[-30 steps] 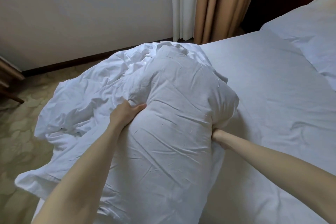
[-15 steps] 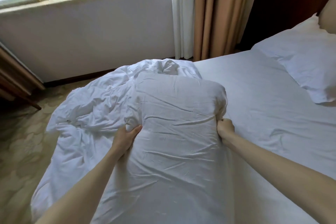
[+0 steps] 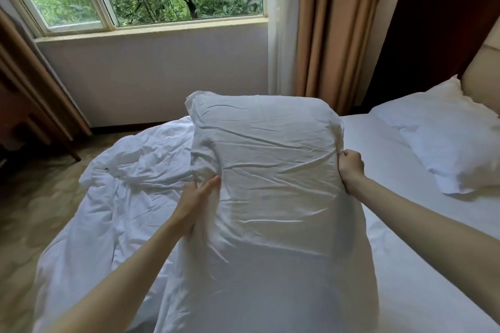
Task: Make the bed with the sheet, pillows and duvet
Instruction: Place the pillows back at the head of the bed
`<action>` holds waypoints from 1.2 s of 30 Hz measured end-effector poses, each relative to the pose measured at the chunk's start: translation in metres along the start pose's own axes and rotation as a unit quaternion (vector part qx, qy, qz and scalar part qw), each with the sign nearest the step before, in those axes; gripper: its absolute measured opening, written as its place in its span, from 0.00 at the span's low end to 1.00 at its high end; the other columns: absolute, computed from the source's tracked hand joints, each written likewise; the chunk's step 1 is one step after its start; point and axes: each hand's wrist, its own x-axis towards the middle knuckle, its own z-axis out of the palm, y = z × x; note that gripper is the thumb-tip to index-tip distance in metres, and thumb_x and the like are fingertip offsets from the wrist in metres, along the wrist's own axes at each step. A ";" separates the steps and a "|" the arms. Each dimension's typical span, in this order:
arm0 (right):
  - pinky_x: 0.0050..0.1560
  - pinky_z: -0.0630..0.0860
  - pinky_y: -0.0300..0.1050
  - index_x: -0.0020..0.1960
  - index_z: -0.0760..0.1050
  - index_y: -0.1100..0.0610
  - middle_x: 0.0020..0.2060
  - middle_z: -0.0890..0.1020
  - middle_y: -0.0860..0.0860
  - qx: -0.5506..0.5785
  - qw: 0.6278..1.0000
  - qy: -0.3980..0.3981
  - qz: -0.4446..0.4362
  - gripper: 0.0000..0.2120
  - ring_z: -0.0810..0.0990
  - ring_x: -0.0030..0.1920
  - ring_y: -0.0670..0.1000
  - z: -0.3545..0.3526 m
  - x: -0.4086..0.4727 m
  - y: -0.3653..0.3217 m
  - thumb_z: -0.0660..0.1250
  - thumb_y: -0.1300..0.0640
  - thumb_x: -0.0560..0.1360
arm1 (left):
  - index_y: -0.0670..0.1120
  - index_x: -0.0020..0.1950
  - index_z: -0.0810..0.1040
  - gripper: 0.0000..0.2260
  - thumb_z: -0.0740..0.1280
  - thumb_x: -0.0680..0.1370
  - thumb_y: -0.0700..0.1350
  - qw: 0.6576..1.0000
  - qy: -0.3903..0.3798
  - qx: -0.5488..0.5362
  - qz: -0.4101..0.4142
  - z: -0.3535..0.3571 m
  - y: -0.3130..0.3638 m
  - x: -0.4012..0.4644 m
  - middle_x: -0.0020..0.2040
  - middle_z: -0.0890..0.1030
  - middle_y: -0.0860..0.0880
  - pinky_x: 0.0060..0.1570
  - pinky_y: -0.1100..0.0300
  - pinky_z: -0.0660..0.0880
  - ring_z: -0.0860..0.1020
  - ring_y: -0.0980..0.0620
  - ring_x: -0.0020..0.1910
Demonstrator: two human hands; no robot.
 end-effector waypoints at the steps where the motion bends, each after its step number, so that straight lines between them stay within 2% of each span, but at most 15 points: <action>1: 0.31 0.53 0.50 0.31 0.56 0.55 0.29 0.62 0.52 -0.002 1.000 0.002 -0.003 0.18 0.58 0.31 0.51 -0.007 -0.002 0.000 0.54 0.61 0.78 | 0.52 0.56 0.81 0.11 0.69 0.76 0.52 1.000 -0.007 -0.005 0.004 0.004 0.000 -0.007 0.51 0.85 0.52 0.54 0.51 0.78 0.83 0.51 0.51; 5: 0.32 0.51 0.49 0.31 0.54 0.55 0.28 0.60 0.52 -0.008 0.999 0.028 -0.020 0.17 0.57 0.33 0.52 -0.031 -0.011 -0.003 0.55 0.64 0.75 | 0.48 0.57 0.81 0.12 0.69 0.77 0.50 1.000 -0.005 -0.014 0.022 0.014 -0.003 -0.031 0.51 0.84 0.50 0.56 0.50 0.77 0.82 0.51 0.51; 11: 0.33 0.50 0.50 0.30 0.54 0.55 0.28 0.58 0.52 -0.017 0.995 0.091 -0.042 0.18 0.55 0.31 0.51 -0.055 -0.031 0.011 0.55 0.63 0.77 | 0.46 0.56 0.81 0.12 0.70 0.76 0.50 0.999 -0.013 -0.046 0.000 0.025 -0.020 -0.048 0.50 0.85 0.49 0.56 0.50 0.78 0.83 0.50 0.51; 15: 0.34 0.49 0.49 0.31 0.53 0.54 0.28 0.57 0.52 -0.019 0.993 0.113 -0.027 0.17 0.54 0.32 0.51 -0.064 -0.053 0.036 0.54 0.65 0.75 | 0.44 0.59 0.80 0.13 0.68 0.77 0.47 0.998 -0.026 -0.053 0.004 0.030 -0.033 -0.060 0.52 0.84 0.49 0.50 0.60 0.78 0.82 0.52 0.52; 17: 0.34 0.49 0.49 0.31 0.53 0.54 0.28 0.58 0.52 -0.018 0.993 0.117 -0.018 0.17 0.55 0.32 0.51 -0.067 -0.064 0.047 0.54 0.65 0.75 | 0.44 0.62 0.78 0.15 0.68 0.77 0.48 0.998 -0.040 -0.056 -0.001 0.033 -0.040 -0.063 0.54 0.83 0.49 0.52 0.60 0.77 0.81 0.52 0.54; 19: 0.34 0.51 0.49 0.31 0.54 0.54 0.28 0.59 0.52 -0.015 0.993 0.121 -0.007 0.16 0.56 0.33 0.51 -0.072 -0.073 0.058 0.55 0.64 0.74 | 0.44 0.62 0.78 0.16 0.68 0.76 0.49 0.998 -0.044 -0.046 -0.011 0.037 -0.042 -0.067 0.55 0.83 0.50 0.49 0.63 0.76 0.80 0.52 0.55; 21: 0.34 0.50 0.49 0.32 0.54 0.54 0.28 0.59 0.52 -0.015 0.991 0.130 -0.002 0.15 0.57 0.33 0.51 -0.078 -0.079 0.063 0.55 0.64 0.73 | 0.45 0.60 0.79 0.15 0.68 0.77 0.50 0.998 -0.045 -0.038 -0.023 0.042 -0.042 -0.070 0.52 0.83 0.52 0.42 0.67 0.74 0.80 0.56 0.50; 24: 0.33 0.50 0.50 0.32 0.54 0.54 0.28 0.59 0.51 -0.011 0.990 0.140 0.001 0.15 0.55 0.32 0.51 -0.089 -0.084 0.066 0.55 0.66 0.72 | 0.46 0.50 0.81 0.09 0.68 0.77 0.51 0.997 -0.031 -0.040 -0.058 0.056 -0.040 -0.076 0.43 0.82 0.53 0.37 0.64 0.72 0.78 0.58 0.41; 26: 0.33 0.50 0.49 0.31 0.54 0.54 0.28 0.59 0.51 -0.002 0.990 0.141 0.003 0.15 0.55 0.32 0.50 -0.100 -0.082 0.071 0.55 0.67 0.71 | 0.48 0.42 0.79 0.09 0.68 0.77 0.52 0.996 -0.027 -0.032 -0.083 0.067 -0.040 -0.078 0.39 0.80 0.50 0.38 0.59 0.74 0.77 0.53 0.39; 27: 0.33 0.50 0.49 0.32 0.54 0.54 0.29 0.59 0.51 0.002 0.990 0.140 0.003 0.15 0.56 0.32 0.50 -0.106 -0.079 0.074 0.56 0.66 0.72 | 0.48 0.42 0.79 0.09 0.68 0.76 0.53 0.994 -0.031 -0.038 -0.098 0.074 -0.040 -0.079 0.40 0.81 0.47 0.43 0.55 0.76 0.79 0.49 0.42; 29: 0.33 0.51 0.48 0.32 0.55 0.54 0.29 0.60 0.51 0.010 0.991 0.134 0.001 0.15 0.57 0.32 0.50 -0.120 -0.070 0.084 0.57 0.65 0.72 | 0.47 0.50 0.82 0.12 0.69 0.75 0.54 0.989 -0.041 -0.068 -0.126 0.090 -0.044 -0.075 0.48 0.84 0.45 0.54 0.48 0.77 0.81 0.44 0.50; 30: 0.33 0.52 0.48 0.32 0.55 0.54 0.29 0.60 0.51 0.014 0.991 0.132 -0.001 0.15 0.57 0.32 0.50 -0.128 -0.065 0.089 0.57 0.65 0.72 | 0.47 0.55 0.81 0.16 0.69 0.74 0.56 0.986 -0.048 -0.075 -0.143 0.100 -0.043 -0.076 0.51 0.84 0.45 0.57 0.46 0.77 0.81 0.44 0.52; 32: 0.32 0.52 0.49 0.32 0.56 0.54 0.29 0.61 0.51 0.015 0.992 0.126 -0.007 0.15 0.58 0.32 0.50 -0.147 -0.054 0.100 0.59 0.64 0.72 | 0.45 0.59 0.79 0.20 0.69 0.74 0.58 0.980 -0.055 -0.082 -0.171 0.126 -0.044 -0.078 0.53 0.83 0.44 0.55 0.47 0.77 0.81 0.44 0.52; 34: 0.32 0.53 0.49 0.33 0.57 0.54 0.29 0.61 0.50 0.010 0.993 0.118 -0.019 0.15 0.58 0.31 0.50 -0.170 -0.041 0.112 0.60 0.63 0.73 | 0.45 0.59 0.78 0.20 0.67 0.76 0.58 0.977 -0.051 -0.094 -0.184 0.158 -0.043 -0.084 0.52 0.83 0.44 0.49 0.50 0.77 0.80 0.45 0.51; 36: 0.32 0.53 0.50 0.33 0.57 0.54 0.29 0.61 0.50 0.002 0.994 0.106 -0.035 0.16 0.58 0.31 0.50 -0.200 -0.026 0.125 0.61 0.63 0.73 | 0.45 0.64 0.76 0.26 0.67 0.74 0.62 0.977 -0.042 -0.108 -0.178 0.197 -0.045 -0.090 0.56 0.82 0.45 0.54 0.47 0.77 0.80 0.45 0.54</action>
